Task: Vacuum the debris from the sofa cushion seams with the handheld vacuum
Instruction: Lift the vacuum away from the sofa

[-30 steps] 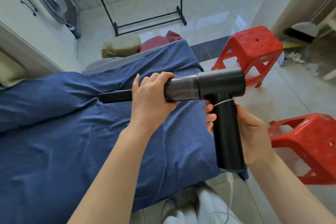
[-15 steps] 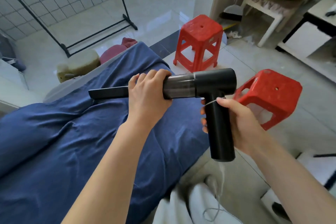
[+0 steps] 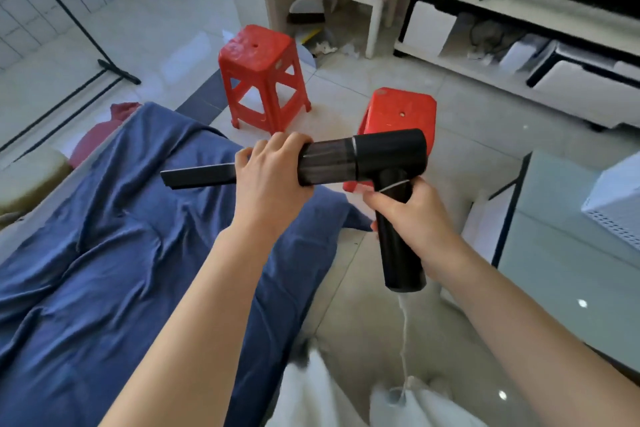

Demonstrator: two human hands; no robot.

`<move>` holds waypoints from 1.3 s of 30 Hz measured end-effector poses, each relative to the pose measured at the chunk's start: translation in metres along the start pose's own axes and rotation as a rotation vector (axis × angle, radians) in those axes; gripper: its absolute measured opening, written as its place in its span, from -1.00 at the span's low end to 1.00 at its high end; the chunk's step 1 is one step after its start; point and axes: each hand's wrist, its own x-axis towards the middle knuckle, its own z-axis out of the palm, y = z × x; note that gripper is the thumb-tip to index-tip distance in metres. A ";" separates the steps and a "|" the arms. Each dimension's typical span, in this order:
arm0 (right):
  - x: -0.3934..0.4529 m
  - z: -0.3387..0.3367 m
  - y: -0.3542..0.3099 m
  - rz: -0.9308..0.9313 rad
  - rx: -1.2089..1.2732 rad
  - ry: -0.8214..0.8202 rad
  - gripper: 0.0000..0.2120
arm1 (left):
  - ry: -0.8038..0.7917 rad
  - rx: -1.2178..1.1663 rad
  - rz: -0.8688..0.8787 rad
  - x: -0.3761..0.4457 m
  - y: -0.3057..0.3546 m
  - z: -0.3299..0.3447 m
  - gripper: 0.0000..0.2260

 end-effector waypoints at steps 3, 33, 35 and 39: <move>-0.011 -0.047 0.029 0.049 0.018 0.067 -0.80 | -0.049 -0.015 0.100 -0.011 0.046 0.019 -0.55; 0.100 -0.484 0.410 0.396 -0.068 0.413 -0.61 | -0.614 -0.265 0.183 -0.043 0.450 0.435 -0.73; 0.117 -0.491 0.444 0.429 -0.048 0.435 -0.62 | -0.631 -0.249 0.210 -0.043 0.460 0.476 -0.73; 0.146 -0.493 0.505 0.462 -0.079 0.480 -0.63 | -0.686 -0.219 0.259 -0.045 0.470 0.551 -0.74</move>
